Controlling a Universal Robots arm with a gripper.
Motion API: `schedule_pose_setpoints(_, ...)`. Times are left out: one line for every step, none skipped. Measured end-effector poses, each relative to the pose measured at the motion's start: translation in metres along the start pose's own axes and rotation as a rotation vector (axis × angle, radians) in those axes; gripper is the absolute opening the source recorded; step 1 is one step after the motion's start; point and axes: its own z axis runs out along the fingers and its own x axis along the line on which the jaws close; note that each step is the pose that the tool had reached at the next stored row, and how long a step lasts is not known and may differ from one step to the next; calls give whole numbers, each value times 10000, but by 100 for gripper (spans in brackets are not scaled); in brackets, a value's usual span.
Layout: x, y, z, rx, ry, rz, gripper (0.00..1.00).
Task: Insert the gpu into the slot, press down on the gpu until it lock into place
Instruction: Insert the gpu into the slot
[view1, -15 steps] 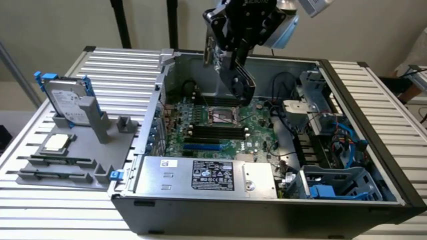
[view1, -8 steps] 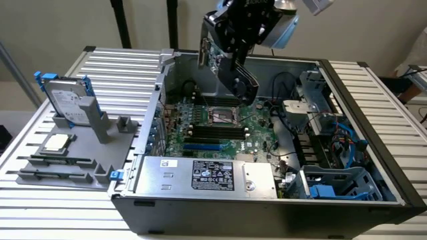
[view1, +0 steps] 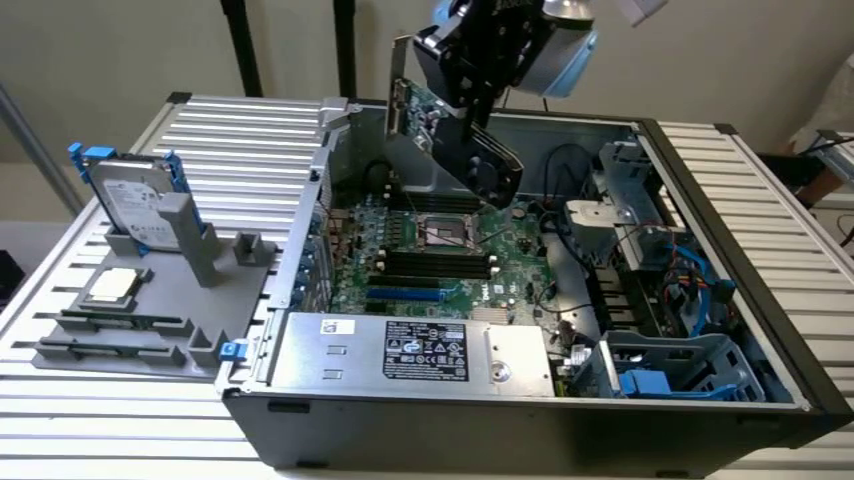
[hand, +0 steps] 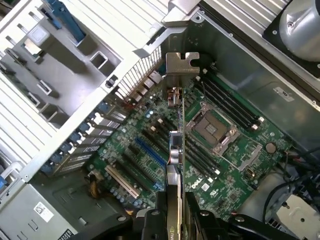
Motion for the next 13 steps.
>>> schedule_pose_setpoints(0,0,0,-20,-9,-135,26)
schedule_pose_setpoints(0,0,0,-50,-28,-256,26)
schedule_pose_setpoints(0,0,0,-89,-56,-367,26)
schedule_pose_setpoints(0,-1,0,-133,-88,-473,26)
schedule_pose_setpoints(0,-1,0,-183,-127,-577,26)
schedule_pose_setpoints(0,-1,0,-230,-164,-680,26)
schedule_pose_setpoints(0,-1,0,-271,-200,-788,26)
schedule_pose_setpoints(0,0,0,-301,-246,-904,26)
schedule_pose_setpoints(0,-1,1,-305,-291,-1041,26)
schedule_pose_setpoints(-1,-1,2,-303,-322,-1181,26)
schedule_pose_setpoints(-1,-1,3,-291,-353,-1318,26)
schedule_pose_setpoints(-1,-1,4,-265,-385,-1456,26)
schedule_pose_setpoints(-1,-1,6,-233,-415,-1593,26)
